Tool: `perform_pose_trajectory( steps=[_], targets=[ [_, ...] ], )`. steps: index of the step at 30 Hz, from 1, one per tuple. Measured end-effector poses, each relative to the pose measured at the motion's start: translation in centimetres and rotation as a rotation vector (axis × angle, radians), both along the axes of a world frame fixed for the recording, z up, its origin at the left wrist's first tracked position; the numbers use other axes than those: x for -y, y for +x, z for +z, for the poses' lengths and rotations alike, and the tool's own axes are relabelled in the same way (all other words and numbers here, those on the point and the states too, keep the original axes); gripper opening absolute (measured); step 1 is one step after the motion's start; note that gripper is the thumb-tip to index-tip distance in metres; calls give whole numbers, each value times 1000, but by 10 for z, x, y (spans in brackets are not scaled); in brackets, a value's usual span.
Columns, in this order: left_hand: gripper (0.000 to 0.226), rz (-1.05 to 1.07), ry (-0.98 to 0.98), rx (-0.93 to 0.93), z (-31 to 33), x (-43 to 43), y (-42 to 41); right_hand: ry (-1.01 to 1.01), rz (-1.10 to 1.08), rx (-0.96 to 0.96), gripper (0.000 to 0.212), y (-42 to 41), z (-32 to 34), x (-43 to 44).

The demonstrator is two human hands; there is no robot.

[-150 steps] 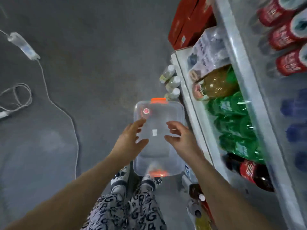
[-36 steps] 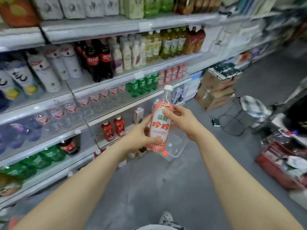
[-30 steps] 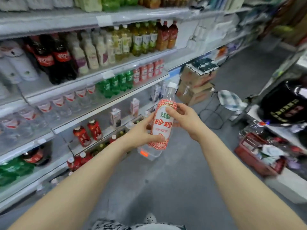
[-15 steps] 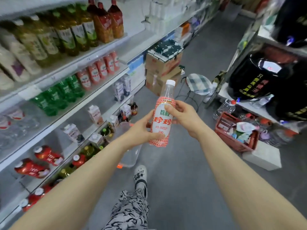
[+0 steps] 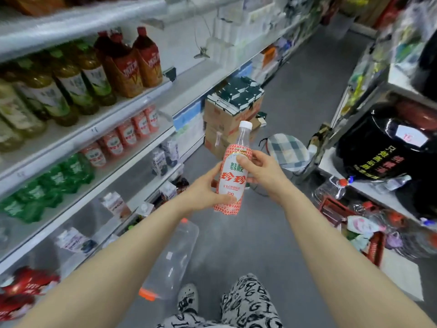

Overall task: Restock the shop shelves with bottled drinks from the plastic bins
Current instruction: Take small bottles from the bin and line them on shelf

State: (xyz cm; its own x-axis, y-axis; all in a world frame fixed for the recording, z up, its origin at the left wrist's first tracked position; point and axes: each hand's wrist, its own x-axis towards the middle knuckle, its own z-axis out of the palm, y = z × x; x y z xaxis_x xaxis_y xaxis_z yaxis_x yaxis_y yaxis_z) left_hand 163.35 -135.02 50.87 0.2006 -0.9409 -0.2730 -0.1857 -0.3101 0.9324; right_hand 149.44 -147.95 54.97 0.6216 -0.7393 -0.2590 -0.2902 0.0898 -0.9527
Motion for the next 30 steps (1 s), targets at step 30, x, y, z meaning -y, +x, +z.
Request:
perform_pose_trajectory(
  steps=[30],
  targets=[
    [94, 778, 71, -118, -95, 213, 141, 162, 745, -248, 23, 281, -100, 265]
  ],
)
